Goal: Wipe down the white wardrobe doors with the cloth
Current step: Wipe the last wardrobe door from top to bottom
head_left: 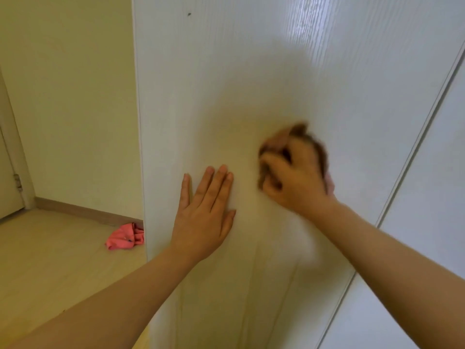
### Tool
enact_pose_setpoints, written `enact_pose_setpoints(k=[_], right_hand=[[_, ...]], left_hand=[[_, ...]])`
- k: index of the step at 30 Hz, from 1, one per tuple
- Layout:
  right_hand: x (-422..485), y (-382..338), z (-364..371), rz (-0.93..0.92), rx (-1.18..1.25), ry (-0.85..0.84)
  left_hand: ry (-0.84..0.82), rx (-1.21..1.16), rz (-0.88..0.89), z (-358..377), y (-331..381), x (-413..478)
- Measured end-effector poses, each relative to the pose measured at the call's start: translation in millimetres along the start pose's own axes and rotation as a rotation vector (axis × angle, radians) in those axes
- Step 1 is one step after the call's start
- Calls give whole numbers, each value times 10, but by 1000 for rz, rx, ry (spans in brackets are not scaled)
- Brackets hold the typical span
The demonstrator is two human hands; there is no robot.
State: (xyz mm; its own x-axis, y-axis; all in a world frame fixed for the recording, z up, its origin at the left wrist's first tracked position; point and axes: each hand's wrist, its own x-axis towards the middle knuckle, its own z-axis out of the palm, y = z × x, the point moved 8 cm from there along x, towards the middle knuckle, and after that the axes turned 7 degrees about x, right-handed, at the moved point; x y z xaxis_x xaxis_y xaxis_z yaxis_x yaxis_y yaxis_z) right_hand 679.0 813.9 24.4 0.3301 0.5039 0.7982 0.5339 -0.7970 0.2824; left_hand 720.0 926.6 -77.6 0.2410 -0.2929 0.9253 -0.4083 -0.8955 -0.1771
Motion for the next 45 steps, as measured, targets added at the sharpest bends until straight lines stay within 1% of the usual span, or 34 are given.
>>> enact_pose_setpoints(k=[2,3,4,6,8,9,10,11,12,13,15,16,18,19,21,24,25,26,27,28,29,30,31,32,33,34,36,37,38,40,41,42,43,45], right_hand=[[202,37,-144,48,-145,182],[200,-41,-113,4,-192,226],[115,-130,-5,-46,-225,228],[-207,-317,413,-108,-105,86],[-634,-496,789,-120,54,-151],[-753,-542,906,-113,94,-282],[-775,-558,926,-125,101,-358],[-687,-557,875,-137,118,-368],[-526,-537,758,-138,139,-302],[-298,-457,593,-130,118,-179],[226,-284,238,-69,-78,61],[408,-240,134,-21,-190,146],[583,-264,210,63,-284,204],[526,-343,342,63,-271,177],[237,-600,832,12,-106,44],[-364,-914,1601,29,215,-340],[-488,-963,1713,46,248,-421],[-497,-1007,1767,28,208,-492],[-426,-1040,1735,-31,158,-551],[-278,-1095,1578,-174,51,-544],[-130,-1112,1405,-316,-13,-449],[132,-998,1280,-248,17,-413],[395,-769,1094,-87,64,-230],[662,-632,784,42,49,16],[778,-608,655,64,-42,153],[799,-620,661,56,-96,196],[560,-771,998,36,7,136],[336,-861,1244,44,116,64],[56,-925,1569,74,258,-66],[-536,-1067,2032,141,458,-299],[-790,-1114,2159,221,579,-421],[-983,-1143,2253,252,668,-487],[-1137,-1174,2215,191,597,-514],[-1209,-1249,2155,203,602,-580]], left_hand=[[-18,10,5,17,0,-16],[-23,14,10,31,0,-18],[-25,16,13,43,-7,-16],[-18,10,7,48,-22,-18],[-22,-11,21,48,-30,-76],[-40,-8,36,38,-62,-146],[-54,4,47,25,-98,-213],[-66,22,47,10,-158,-263],[-78,42,40,-8,-224,-304],[-86,55,23,-14,-287,-319],[-103,62,-38,-18,-427,-314],[-114,60,-75,-19,-482,-303],[-131,73,-141,-1,-633,-296],[-140,75,-160,12,-671,-301],[-145,73,-200,35,-759,-353],[-135,60,-203,30,-827,-488],[-151,53,-170,35,-811,-564],[-174,63,-143,40,-838,-653],[-199,90,-141,40,-890,-742],[-215,119,-146,45,-939,-792],[-232,139,-151,53,-981,-837],[-242,141,-163,57,-1010,-856],[-237,134,-175,49,-1023,-854],[-225,131,-181,48,-1029,-828],[-216,133,-186,61,-1031,-812],[-209,136,-189,77,-1027,-796],[-203,135,-195,97,-1024,-839],[-196,137,-193,100,-1012,-874],[-193,144,-189,105,-998,-922],[-198,141,-159,145,-968,-1049],[-206,136,-143,166,-949,-1142],[-211,139,-126,198,-942,-1209],[-224,149,-121,223,-931,-1270],[-264,169,-134,288,-928,-1383]])
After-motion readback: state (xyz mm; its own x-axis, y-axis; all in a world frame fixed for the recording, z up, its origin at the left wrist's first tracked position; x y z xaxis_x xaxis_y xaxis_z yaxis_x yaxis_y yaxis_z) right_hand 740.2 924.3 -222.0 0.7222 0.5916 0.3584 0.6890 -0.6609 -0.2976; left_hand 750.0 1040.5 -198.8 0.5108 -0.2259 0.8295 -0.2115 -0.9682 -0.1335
